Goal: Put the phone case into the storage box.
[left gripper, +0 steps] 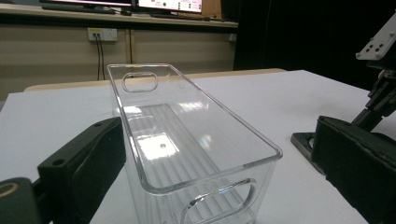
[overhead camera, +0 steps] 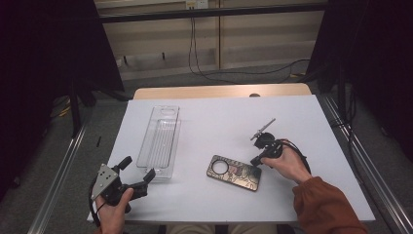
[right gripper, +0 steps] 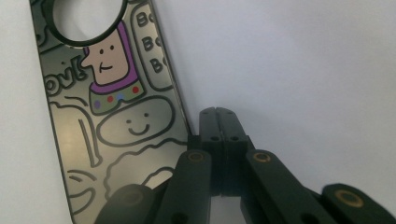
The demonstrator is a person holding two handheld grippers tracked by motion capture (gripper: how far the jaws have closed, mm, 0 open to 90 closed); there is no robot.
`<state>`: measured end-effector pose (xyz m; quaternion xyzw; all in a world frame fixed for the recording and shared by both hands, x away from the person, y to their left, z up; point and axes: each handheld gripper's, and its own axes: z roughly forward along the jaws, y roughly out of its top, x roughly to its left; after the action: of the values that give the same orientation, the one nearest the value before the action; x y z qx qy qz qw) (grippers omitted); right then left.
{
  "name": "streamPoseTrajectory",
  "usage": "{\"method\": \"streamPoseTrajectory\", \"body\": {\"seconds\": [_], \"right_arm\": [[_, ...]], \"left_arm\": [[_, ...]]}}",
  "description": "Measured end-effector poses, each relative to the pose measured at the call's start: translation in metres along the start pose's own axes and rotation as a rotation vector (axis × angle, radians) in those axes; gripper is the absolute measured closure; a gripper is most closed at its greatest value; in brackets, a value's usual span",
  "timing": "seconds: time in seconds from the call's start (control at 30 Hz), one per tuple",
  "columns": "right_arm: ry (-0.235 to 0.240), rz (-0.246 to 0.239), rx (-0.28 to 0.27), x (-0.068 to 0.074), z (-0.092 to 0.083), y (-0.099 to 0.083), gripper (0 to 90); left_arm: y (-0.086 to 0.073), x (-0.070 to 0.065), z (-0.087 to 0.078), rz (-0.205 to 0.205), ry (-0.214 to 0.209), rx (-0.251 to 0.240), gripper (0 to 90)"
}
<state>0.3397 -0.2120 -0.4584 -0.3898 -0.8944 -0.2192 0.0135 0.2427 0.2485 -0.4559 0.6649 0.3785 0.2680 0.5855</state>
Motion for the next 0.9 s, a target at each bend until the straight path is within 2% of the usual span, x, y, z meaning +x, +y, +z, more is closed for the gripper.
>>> {"method": "streamPoseTrajectory", "body": {"seconds": [0.03, 0.2, 0.23, 0.27, 0.43, 0.63, 0.73, 0.77, 0.8, 0.83, 0.87, 0.9], "right_arm": [[0.003, 0.012, 0.004, 0.002, 0.0, 0.0, 90.0], [0.014, 0.012, -0.009, 0.0, 0.0, -0.001, 90.0], [0.018, 0.021, -0.016, 0.0, 0.0, -0.001, 90.0], [0.018, 0.01, -0.014, -0.001, 0.0, -0.001, 89.4], [0.011, 0.003, -0.023, -0.003, -0.002, -0.001, 85.5], [-0.006, 0.036, -0.06, -0.007, -0.009, -0.004, 77.6], [-0.01, 0.041, -0.087, -0.007, -0.013, -0.004, 68.6], [-0.009, 0.026, -0.094, -0.009, -0.014, -0.005, 63.0], [-0.006, 0.043, -0.096, -0.007, -0.015, -0.005, 58.4], [-0.009, 0.03, -0.102, -0.007, -0.016, -0.005, 53.4], [-0.016, 0.043, -0.101, -0.006, -0.017, -0.004, 45.1], [-0.014, 0.032, -0.112, -0.006, -0.017, -0.004, 37.3]], "left_arm": [[0.0, 0.0, 0.0, 0.002, -0.003, 0.001, 3.3], [0.0, 0.0, 0.0, 0.001, -0.015, 0.003, 3.3], [0.0, 0.0, 0.0, -0.001, -0.006, 0.002, 3.3], [0.0, 0.0, 0.0, 0.0, -0.001, 0.003, 3.3], [0.0, 0.0, 0.0, 0.001, -0.008, 0.001, 3.3], [0.0, 0.0, 0.0, -0.003, -0.006, -0.001, 3.3], [0.0, 0.0, 0.0, 0.0, -0.008, -0.002, 3.3], [0.0, 0.0, 0.0, 0.001, -0.008, -0.001, 3.3], [0.0, 0.0, 0.0, 0.003, -0.008, 0.001, 3.3], [0.0, 0.0, 0.0, 0.003, -0.007, 0.001, 3.3], [0.0, 0.0, 0.0, 0.002, -0.006, 0.0, 3.3], [0.0, 0.0, 0.0, 0.001, -0.004, -0.002, 3.3]]}}
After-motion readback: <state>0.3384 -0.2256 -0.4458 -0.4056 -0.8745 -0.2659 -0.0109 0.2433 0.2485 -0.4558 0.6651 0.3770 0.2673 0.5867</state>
